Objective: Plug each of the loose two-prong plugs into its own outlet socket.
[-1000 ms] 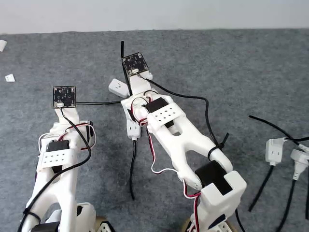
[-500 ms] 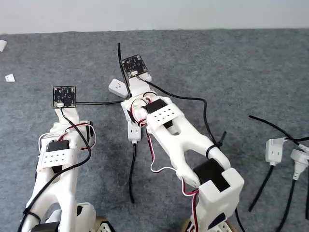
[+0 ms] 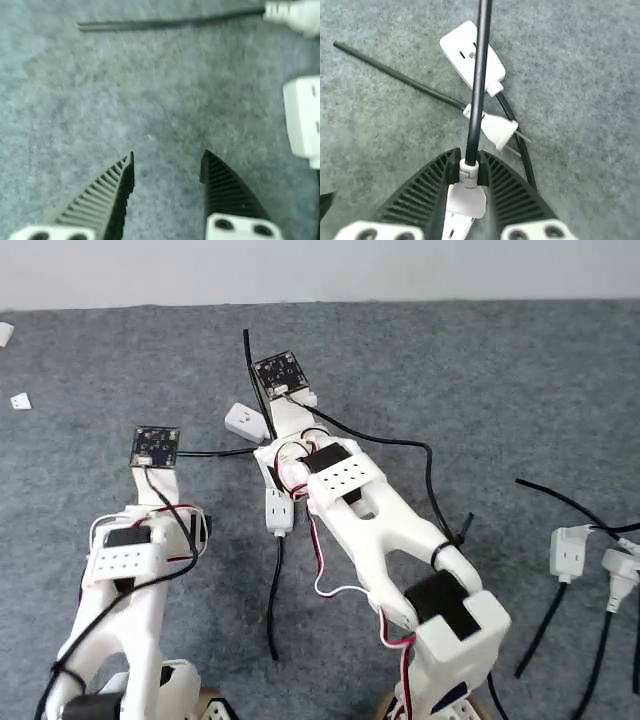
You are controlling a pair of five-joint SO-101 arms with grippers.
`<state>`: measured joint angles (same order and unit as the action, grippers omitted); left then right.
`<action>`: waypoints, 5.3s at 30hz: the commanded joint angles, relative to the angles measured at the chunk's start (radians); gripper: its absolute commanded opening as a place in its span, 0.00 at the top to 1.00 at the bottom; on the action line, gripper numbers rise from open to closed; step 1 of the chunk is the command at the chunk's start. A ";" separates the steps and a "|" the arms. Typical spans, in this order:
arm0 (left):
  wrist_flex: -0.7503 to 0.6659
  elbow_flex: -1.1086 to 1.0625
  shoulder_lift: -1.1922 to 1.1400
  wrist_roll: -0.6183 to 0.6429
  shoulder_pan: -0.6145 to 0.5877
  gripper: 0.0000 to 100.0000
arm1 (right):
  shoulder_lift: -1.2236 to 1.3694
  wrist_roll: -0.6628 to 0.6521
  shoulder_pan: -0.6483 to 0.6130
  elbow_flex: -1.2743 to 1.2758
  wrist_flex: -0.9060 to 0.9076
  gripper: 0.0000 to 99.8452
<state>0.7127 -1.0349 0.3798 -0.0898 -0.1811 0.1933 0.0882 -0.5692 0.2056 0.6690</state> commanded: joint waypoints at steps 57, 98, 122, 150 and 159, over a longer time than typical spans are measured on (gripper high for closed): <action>0.365 0.062 -0.106 -0.844 0.222 0.79 | -0.504 -0.098 -0.090 0.256 0.286 0.99; 0.074 -0.058 0.040 -0.413 0.135 0.79 | -0.441 -0.080 0.294 -0.040 0.705 0.99; 0.080 -0.058 0.040 -0.413 0.138 0.79 | 0.176 -0.124 0.496 -0.663 0.757 0.80; 0.091 -0.059 0.040 -0.460 0.140 0.79 | 0.168 0.206 0.470 -0.325 0.639 0.90; 0.106 -0.059 0.040 -0.462 0.140 0.79 | 0.168 0.190 0.460 -0.281 0.549 0.90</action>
<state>0.8063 -1.0963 0.3920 -0.5393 -0.0384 0.3943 0.2908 -0.0905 -0.0736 1.2551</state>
